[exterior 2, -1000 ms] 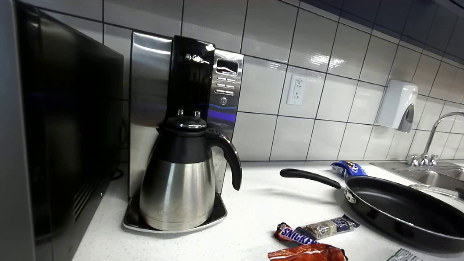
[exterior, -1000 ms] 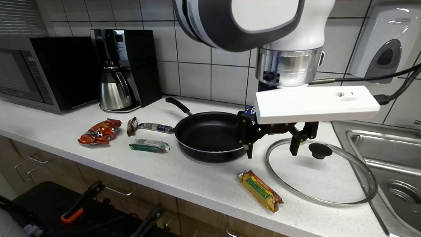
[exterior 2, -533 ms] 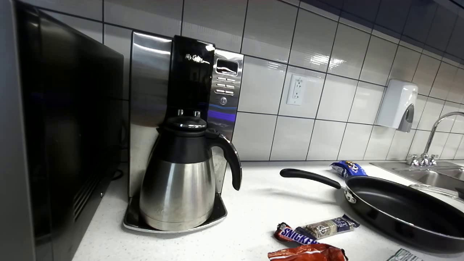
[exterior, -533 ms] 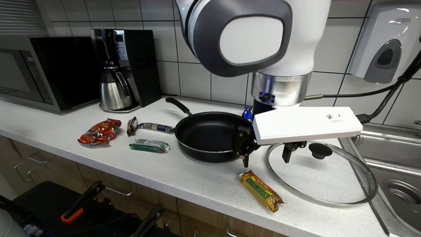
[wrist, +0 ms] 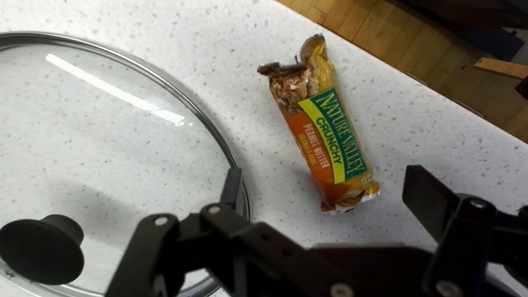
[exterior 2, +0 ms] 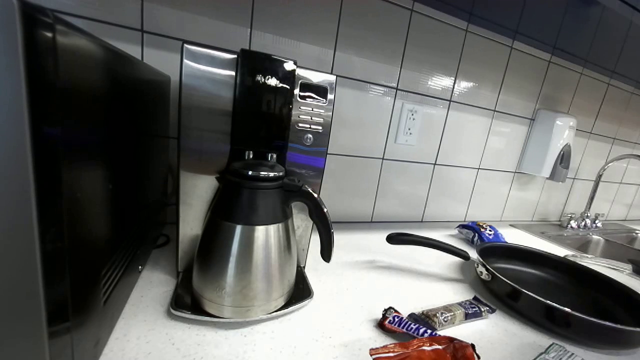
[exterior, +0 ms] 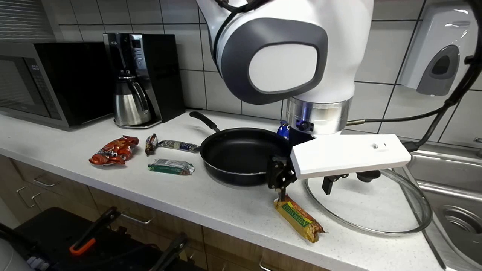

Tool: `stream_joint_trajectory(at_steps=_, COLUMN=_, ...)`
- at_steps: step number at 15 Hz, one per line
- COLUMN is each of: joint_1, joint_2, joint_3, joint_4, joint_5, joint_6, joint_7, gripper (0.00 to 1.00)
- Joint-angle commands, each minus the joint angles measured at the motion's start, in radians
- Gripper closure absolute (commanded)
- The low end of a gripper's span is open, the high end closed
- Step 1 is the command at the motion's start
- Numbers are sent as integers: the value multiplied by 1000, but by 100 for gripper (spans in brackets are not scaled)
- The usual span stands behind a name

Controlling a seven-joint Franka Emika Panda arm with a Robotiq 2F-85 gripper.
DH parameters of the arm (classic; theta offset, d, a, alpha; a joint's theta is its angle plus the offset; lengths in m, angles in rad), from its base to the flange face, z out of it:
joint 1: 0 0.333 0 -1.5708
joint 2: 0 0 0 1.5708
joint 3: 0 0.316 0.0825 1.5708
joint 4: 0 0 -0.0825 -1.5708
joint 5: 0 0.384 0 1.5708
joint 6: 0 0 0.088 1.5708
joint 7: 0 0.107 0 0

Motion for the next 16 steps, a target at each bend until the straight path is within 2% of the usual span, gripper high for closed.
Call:
stream_joint_trajectory(at_steps=1, joint_1=0, joint_2=0, joint_3=0, joint_4=0, joint_5=0, joint_6=0, joint_7=0, gripper=0)
stream_joint_trajectory(at_steps=5, joint_1=-1, joint_2=2, joint_3=6, joint_4=-3, joint_5=16, joint_6=2, joint_7=-19, gripper=0)
stream_joint_trajectory(at_steps=11, joint_1=-5, joint_2=30, joint_3=54, joint_4=-16, joint_5=174, joint_6=24, joint_7=-174, gripper=0)
stream_joint_trajectory(at_steps=16, joint_1=-7, joint_2=93, joint_3=58, joint_4=-8, joint_5=179, joint_6=37, joint_7=-203, gripper=0)
